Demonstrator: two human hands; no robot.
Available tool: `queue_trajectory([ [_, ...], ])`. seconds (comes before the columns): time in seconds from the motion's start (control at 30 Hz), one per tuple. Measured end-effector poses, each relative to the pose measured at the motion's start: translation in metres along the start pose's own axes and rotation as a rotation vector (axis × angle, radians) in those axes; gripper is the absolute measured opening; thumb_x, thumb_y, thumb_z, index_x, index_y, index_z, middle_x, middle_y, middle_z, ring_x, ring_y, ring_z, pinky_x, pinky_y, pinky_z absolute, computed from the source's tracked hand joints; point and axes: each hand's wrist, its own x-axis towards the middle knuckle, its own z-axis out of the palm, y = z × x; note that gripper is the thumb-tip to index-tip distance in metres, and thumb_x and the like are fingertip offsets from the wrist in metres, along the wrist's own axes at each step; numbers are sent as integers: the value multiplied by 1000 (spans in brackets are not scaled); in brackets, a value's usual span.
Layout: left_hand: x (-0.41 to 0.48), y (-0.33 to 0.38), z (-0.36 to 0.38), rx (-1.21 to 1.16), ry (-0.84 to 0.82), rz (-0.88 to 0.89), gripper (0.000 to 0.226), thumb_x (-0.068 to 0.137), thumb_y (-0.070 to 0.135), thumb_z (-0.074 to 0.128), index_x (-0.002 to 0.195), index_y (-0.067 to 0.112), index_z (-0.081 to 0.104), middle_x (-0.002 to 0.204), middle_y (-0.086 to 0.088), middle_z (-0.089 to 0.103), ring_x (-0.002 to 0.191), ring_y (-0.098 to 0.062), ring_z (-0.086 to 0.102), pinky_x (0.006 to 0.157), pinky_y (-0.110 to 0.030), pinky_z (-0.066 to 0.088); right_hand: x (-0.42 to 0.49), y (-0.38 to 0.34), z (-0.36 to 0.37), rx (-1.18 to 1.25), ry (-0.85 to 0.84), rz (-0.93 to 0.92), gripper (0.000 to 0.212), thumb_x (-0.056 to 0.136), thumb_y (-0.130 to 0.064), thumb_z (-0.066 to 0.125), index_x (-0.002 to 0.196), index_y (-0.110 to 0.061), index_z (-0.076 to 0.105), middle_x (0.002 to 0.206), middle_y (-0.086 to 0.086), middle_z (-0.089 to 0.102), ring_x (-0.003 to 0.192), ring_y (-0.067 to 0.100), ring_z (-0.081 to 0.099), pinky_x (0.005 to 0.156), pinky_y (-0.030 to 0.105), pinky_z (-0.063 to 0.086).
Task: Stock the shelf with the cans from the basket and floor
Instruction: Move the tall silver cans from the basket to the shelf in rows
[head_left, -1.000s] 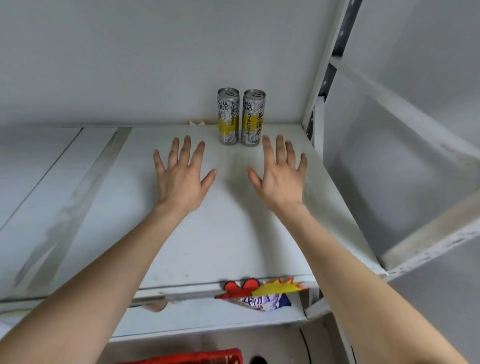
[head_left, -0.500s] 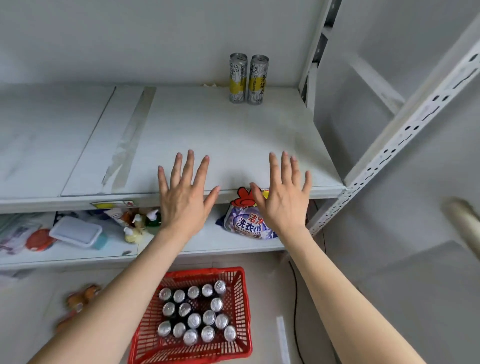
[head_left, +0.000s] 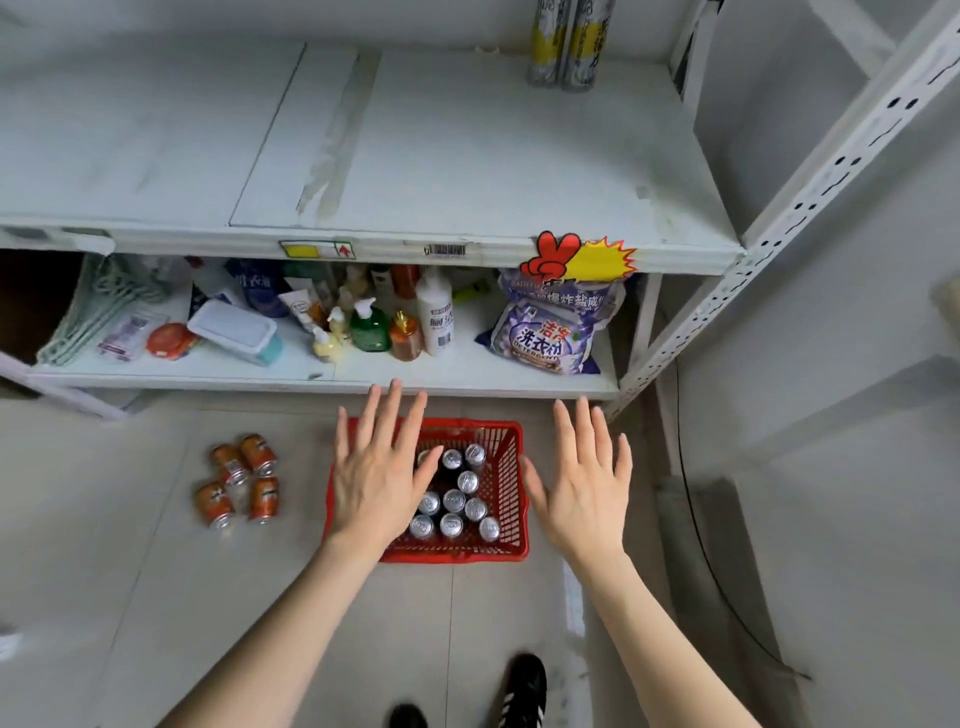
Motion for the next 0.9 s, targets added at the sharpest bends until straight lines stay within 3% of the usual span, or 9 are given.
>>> queue_trajectory([
  [0.27,-56,-40,67,-54,-158,7,68,94,58,19,144,18,40,150,-12,39,141,-30,31,111,-55,24,-69,-24,59,13,-151,71,71,92,-56,38,143,-8,47,149,17,44,138,35,42,108,55,36],
  [0.4,-58,-53,102,-66,-186,5,66,90,55,29,145,19,39,149,-11,41,141,-29,32,110,-54,26,-74,-25,95,21,-206,81,69,92,-50,58,145,-8,44,151,18,42,139,35,40,110,54,33],
  [0.57,-48,-60,154,-74,-231,6,64,89,54,31,139,18,48,143,-10,48,134,-29,43,107,-55,32,-64,-17,150,39,-278,110,74,92,-58,33,144,-8,44,150,17,42,139,35,41,108,52,36],
  [0.77,-36,-69,260,-84,-276,9,64,88,54,36,140,17,47,143,-10,49,134,-29,44,103,-55,40,-62,2,258,55,-380,83,72,95,-56,46,150,-11,35,156,13,34,144,31,32,113,48,31],
  [0.9,-25,-80,341,-85,-282,30,66,84,50,60,141,19,45,144,-9,47,136,-28,41,105,-57,37,-60,15,329,69,-433,100,74,95,-58,42,152,-13,28,159,10,28,146,29,27,115,44,25],
])
